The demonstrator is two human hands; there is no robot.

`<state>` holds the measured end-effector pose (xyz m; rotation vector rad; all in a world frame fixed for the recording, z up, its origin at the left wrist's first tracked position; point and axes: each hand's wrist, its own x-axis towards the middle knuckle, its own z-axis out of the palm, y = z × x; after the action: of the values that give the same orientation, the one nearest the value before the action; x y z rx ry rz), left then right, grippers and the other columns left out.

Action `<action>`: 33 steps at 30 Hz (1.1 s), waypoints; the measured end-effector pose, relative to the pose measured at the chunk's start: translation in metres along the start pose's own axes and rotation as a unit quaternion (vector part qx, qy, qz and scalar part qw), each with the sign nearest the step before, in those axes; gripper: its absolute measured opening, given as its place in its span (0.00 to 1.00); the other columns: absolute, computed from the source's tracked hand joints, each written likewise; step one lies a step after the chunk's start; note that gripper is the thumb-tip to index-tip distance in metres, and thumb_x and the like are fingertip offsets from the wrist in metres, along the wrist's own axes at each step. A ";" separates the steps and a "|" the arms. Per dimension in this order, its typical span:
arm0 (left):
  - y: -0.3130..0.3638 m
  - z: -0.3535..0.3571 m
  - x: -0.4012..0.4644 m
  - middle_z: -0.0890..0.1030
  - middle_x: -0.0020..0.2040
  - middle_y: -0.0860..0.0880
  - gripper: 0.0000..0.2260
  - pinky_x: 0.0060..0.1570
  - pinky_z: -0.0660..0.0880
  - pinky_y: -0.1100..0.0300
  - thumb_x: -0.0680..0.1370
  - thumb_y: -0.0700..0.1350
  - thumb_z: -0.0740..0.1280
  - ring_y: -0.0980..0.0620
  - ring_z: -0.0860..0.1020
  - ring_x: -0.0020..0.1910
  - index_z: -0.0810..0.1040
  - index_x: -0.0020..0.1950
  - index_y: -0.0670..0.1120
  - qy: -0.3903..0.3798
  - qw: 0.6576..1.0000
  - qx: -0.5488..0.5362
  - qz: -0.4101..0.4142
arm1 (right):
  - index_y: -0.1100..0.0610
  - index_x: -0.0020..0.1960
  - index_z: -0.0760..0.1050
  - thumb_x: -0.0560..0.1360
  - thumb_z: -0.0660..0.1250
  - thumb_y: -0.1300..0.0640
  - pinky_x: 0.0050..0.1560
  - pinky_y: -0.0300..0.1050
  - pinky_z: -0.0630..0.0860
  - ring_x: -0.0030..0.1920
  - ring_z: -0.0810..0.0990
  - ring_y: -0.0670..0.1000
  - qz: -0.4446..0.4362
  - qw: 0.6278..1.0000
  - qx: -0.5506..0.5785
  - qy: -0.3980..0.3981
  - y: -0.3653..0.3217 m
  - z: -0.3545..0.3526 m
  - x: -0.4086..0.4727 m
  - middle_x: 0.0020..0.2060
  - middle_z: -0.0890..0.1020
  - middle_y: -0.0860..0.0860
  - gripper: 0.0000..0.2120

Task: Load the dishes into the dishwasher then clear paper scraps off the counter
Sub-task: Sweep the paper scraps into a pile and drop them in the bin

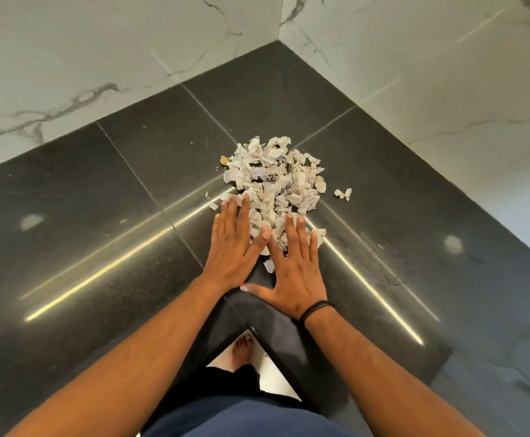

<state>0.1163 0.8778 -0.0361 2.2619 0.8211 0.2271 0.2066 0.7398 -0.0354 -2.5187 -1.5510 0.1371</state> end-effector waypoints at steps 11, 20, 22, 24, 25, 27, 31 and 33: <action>0.002 -0.012 0.021 0.53 0.83 0.53 0.37 0.80 0.52 0.42 0.80 0.69 0.52 0.56 0.50 0.82 0.52 0.83 0.50 0.169 0.951 -0.252 -0.060 | 0.49 0.82 0.48 0.71 0.56 0.23 0.74 0.72 0.47 0.79 0.38 0.63 -0.011 0.997 -0.065 0.031 -0.017 -0.005 0.047 0.80 0.43 0.62 0.49; -0.016 -0.018 0.037 0.55 0.83 0.49 0.31 0.79 0.52 0.42 0.81 0.66 0.55 0.51 0.50 0.82 0.60 0.81 0.54 0.208 0.966 -0.144 -0.061 | 0.54 0.78 0.60 0.77 0.51 0.29 0.78 0.64 0.51 0.80 0.47 0.58 0.216 0.954 0.117 0.170 0.018 -0.020 0.049 0.79 0.56 0.59 0.39; -0.018 -0.023 0.051 0.55 0.83 0.48 0.30 0.78 0.52 0.40 0.81 0.66 0.55 0.49 0.50 0.82 0.60 0.81 0.55 0.204 0.967 -0.132 -0.075 | 0.54 0.79 0.58 0.78 0.49 0.29 0.77 0.63 0.54 0.80 0.47 0.55 0.279 0.918 0.212 0.188 0.023 -0.016 0.046 0.80 0.55 0.57 0.39; -0.019 -0.026 0.064 0.54 0.83 0.50 0.30 0.78 0.52 0.40 0.81 0.67 0.55 0.50 0.50 0.82 0.59 0.81 0.57 0.176 0.973 -0.133 -0.068 | 0.55 0.80 0.54 0.79 0.48 0.31 0.78 0.60 0.54 0.80 0.46 0.54 0.308 0.898 0.257 0.181 0.024 -0.008 0.042 0.80 0.53 0.56 0.39; -0.018 -0.025 0.071 0.54 0.83 0.51 0.30 0.79 0.52 0.40 0.81 0.67 0.54 0.51 0.50 0.82 0.59 0.81 0.57 0.160 0.977 -0.130 -0.056 | 0.56 0.80 0.53 0.79 0.48 0.31 0.78 0.59 0.53 0.80 0.46 0.55 0.311 0.901 0.251 0.172 0.024 -0.005 0.040 0.80 0.53 0.56 0.39; -0.016 -0.023 0.081 0.55 0.83 0.53 0.30 0.79 0.52 0.41 0.81 0.67 0.53 0.52 0.50 0.82 0.59 0.81 0.57 0.132 0.983 -0.122 -0.033 | 0.57 0.80 0.51 0.79 0.46 0.32 0.79 0.57 0.51 0.80 0.47 0.55 0.309 0.914 0.212 0.155 0.024 0.001 0.038 0.80 0.53 0.57 0.39; -0.009 -0.018 0.093 0.55 0.83 0.53 0.29 0.79 0.51 0.41 0.80 0.66 0.54 0.51 0.50 0.82 0.64 0.79 0.57 0.120 0.987 -0.109 -0.017 | 0.59 0.81 0.51 0.79 0.46 0.31 0.80 0.54 0.46 0.81 0.46 0.54 0.314 0.907 0.223 0.171 0.026 -0.002 0.052 0.80 0.54 0.56 0.41; -0.008 -0.019 0.096 0.53 0.83 0.52 0.30 0.79 0.49 0.42 0.80 0.66 0.55 0.50 0.47 0.82 0.64 0.80 0.56 0.135 0.982 -0.126 -0.036 | 0.59 0.80 0.53 0.79 0.48 0.32 0.79 0.54 0.46 0.80 0.47 0.55 0.323 0.895 0.234 0.201 0.039 -0.007 0.064 0.80 0.55 0.56 0.40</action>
<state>0.1801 0.9527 -0.0345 1.9845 0.9535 0.5808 0.2713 0.7788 -0.0350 -2.3482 -0.4210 0.0574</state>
